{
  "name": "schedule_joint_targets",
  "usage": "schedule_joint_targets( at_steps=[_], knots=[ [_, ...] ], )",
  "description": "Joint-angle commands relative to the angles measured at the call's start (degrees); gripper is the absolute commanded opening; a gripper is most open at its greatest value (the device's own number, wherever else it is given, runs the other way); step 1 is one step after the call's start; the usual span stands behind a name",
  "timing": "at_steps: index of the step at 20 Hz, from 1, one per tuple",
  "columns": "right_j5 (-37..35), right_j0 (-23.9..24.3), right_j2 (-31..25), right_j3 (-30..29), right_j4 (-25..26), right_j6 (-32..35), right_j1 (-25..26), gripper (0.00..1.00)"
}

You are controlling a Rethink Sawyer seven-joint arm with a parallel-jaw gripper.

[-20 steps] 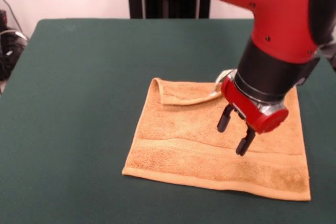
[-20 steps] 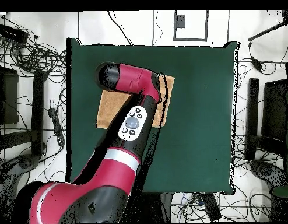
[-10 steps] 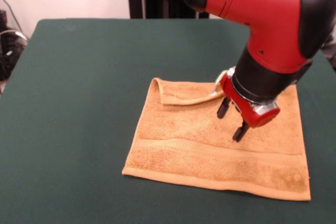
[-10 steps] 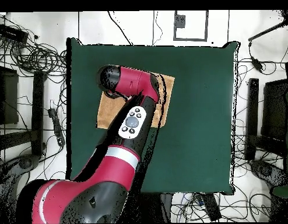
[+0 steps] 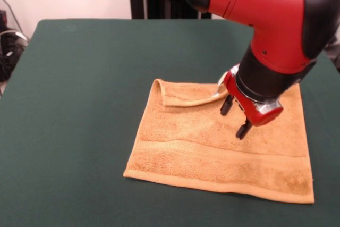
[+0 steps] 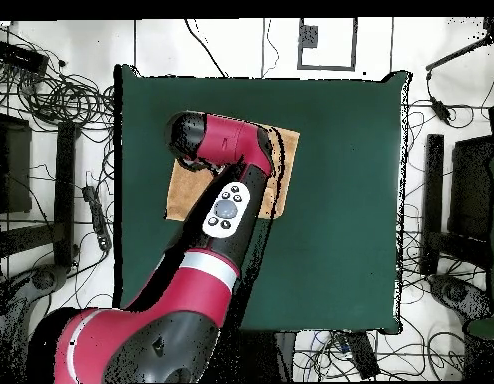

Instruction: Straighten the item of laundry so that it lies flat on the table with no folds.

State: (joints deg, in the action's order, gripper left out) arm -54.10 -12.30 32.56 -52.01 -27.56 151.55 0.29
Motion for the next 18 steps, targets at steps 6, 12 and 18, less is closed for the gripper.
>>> schedule_joint_targets(
  at_steps=[6,12,18],
  knots=[
    [-0.6,-2.8,-5.8,-5.7,0.8,8.4,-0.8,1.0],
    [3.7,-3.0,-7.2,-10.4,0.9,6.9,-1.8,1.0],
    [5.0,-3.3,-7.7,-11.9,0.7,6.5,-2.1,1.0]
  ],
)
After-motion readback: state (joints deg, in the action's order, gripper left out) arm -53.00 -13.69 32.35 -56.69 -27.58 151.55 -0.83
